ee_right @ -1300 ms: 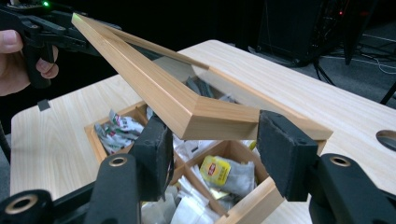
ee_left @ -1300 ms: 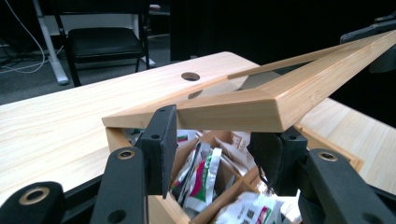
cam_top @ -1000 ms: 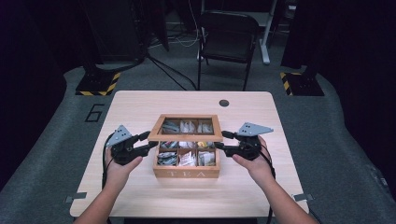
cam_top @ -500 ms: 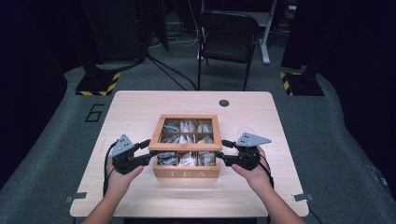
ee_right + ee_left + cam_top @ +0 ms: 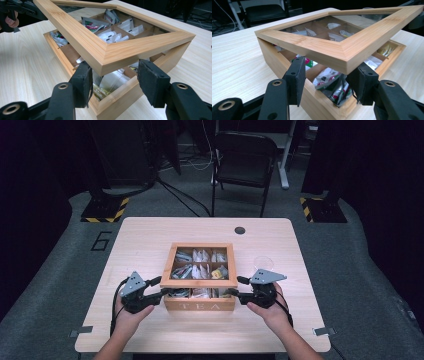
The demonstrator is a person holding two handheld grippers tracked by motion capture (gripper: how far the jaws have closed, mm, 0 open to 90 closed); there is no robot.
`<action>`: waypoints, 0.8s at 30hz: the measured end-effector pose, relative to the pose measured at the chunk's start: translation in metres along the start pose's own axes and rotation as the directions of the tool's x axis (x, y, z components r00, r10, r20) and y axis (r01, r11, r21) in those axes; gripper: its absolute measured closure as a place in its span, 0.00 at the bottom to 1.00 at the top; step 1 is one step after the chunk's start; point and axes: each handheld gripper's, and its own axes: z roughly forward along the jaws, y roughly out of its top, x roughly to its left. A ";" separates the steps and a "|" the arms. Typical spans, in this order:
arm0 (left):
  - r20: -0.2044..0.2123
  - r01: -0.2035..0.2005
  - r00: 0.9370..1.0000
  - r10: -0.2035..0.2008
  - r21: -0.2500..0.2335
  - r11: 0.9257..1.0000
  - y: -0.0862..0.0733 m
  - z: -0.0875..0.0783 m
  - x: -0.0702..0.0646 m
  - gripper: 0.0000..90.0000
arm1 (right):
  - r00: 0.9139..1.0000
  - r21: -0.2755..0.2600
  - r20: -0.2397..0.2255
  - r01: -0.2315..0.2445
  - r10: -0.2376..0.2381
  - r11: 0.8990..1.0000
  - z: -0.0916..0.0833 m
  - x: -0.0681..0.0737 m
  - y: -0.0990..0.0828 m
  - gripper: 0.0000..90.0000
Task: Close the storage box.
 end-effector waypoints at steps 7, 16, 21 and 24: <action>0.005 0.004 1.000 -0.004 0.012 1.000 -0.006 -0.001 -0.003 0.54 | 1.000 0.017 -0.003 -0.010 0.010 1.000 0.002 0.002 -0.006 0.50; 0.007 0.011 1.000 -0.011 0.015 1.000 -0.011 -0.001 -0.005 0.54 | 1.000 0.023 -0.007 -0.002 0.002 1.000 0.001 0.005 -0.010 0.50; 0.015 0.009 1.000 -0.009 0.034 0.999 -0.014 -0.003 -0.007 0.54 | 1.000 0.032 -0.011 0.002 -0.002 0.999 0.000 0.007 -0.013 0.51; 0.007 0.014 1.000 -0.014 0.036 0.999 -0.015 -0.003 -0.008 0.54 | 1.000 0.045 -0.010 0.010 -0.010 0.999 0.001 0.008 -0.014 0.50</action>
